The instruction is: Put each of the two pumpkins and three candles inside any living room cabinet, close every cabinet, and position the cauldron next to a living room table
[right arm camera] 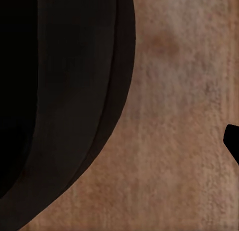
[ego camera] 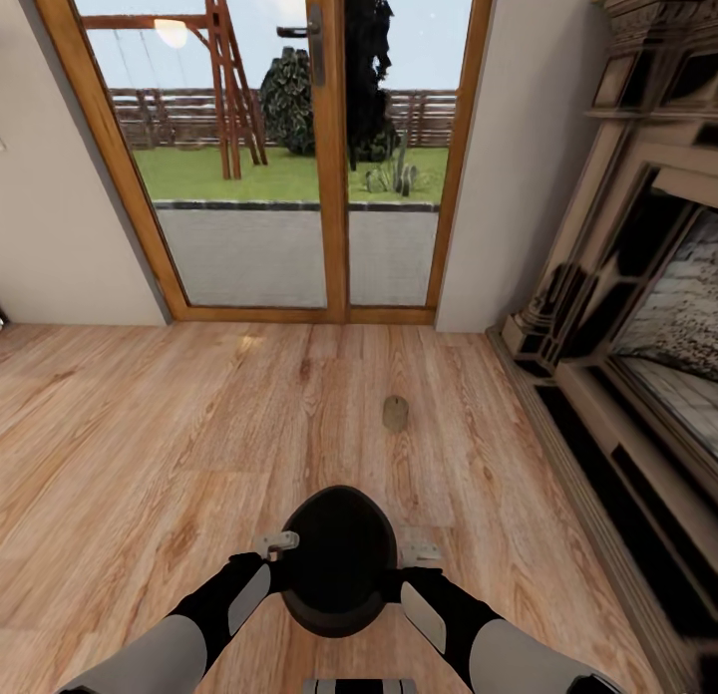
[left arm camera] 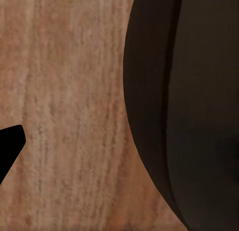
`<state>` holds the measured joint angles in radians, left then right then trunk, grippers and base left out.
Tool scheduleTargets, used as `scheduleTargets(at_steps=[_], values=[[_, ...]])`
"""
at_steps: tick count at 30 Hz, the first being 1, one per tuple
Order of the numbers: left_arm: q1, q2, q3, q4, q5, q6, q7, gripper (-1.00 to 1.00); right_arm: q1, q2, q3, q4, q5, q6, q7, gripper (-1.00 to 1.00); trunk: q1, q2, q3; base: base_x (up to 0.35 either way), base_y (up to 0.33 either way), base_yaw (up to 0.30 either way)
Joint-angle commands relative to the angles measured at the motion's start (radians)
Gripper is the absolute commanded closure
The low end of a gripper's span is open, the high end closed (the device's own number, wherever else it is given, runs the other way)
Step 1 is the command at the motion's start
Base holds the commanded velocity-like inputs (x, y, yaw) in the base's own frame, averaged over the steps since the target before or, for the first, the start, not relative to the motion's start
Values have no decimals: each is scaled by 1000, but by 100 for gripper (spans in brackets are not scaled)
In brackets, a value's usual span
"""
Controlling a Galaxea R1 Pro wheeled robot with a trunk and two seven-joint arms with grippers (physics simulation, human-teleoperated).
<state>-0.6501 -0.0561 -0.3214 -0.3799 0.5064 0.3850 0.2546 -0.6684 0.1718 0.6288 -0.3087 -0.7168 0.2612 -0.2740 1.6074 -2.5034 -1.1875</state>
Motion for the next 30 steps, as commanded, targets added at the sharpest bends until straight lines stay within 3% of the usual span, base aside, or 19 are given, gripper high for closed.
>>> scheduleTargets(at_steps=[1, 24, 25, 30], values=[[0, 1, -8, -2, 11, 3, 9, -100, 0, -1, 9, -1, -9, 5, -9, 100, 0, 0, -1, 0, 0, 0], [0, 1, -11, -4, 8, 2, 9, -100, 0, 0, 9, -1, -9, 6, -10, 100, 0, 0, -1, 0, 0, 0], [0, 1, -11, -4, 8, 2, 9, 100, 0, 0, 10, -1, -9, 6, -10, 100, 0, 0, -1, 0, 0, 0], [0, 2, -11, -4, 7, 2, 9, 100, 0, 0, 9, -1, -9, 6, -10, 100, 0, 0, -1, 0, 0, 0]])
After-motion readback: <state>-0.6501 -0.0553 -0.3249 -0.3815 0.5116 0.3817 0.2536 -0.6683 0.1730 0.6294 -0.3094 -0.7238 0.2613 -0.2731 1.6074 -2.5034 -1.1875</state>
